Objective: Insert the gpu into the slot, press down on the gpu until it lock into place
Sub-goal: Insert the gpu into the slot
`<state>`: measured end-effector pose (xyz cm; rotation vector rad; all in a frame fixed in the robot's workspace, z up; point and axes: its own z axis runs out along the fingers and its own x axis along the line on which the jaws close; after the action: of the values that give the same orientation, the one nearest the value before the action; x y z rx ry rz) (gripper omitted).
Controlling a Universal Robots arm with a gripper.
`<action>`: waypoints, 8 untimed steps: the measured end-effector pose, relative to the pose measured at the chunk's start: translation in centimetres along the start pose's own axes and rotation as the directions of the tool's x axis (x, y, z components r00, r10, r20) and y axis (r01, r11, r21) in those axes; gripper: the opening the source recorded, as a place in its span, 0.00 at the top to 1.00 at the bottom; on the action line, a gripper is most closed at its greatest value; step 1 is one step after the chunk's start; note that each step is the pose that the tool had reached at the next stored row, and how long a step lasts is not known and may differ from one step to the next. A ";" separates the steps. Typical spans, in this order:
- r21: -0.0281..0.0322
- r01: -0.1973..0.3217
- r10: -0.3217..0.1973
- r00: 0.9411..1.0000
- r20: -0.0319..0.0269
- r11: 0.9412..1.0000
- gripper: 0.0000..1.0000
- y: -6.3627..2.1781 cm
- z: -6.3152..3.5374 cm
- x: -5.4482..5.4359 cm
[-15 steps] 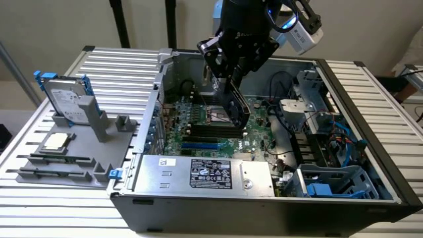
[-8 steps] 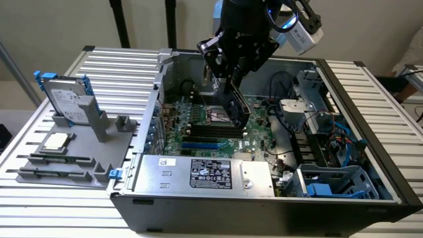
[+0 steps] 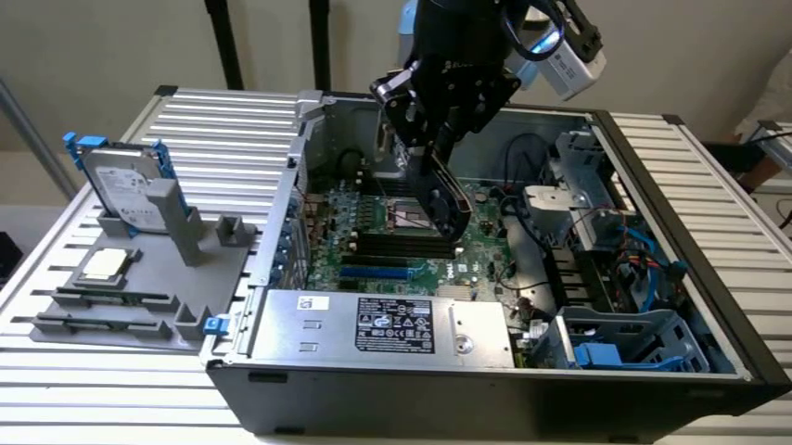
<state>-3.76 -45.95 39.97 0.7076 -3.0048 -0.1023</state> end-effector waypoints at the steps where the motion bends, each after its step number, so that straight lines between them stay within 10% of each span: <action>1: 0.001 0.016 -0.016 1.000 -0.001 1.000 0.74 0.00 -0.01 0.0; 8: 0.004 0.136 -0.135 0.991 -0.011 0.991 0.74 0.01 -0.11 0.0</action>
<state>-3.76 -45.95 40.09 0.9096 -2.9456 -0.0966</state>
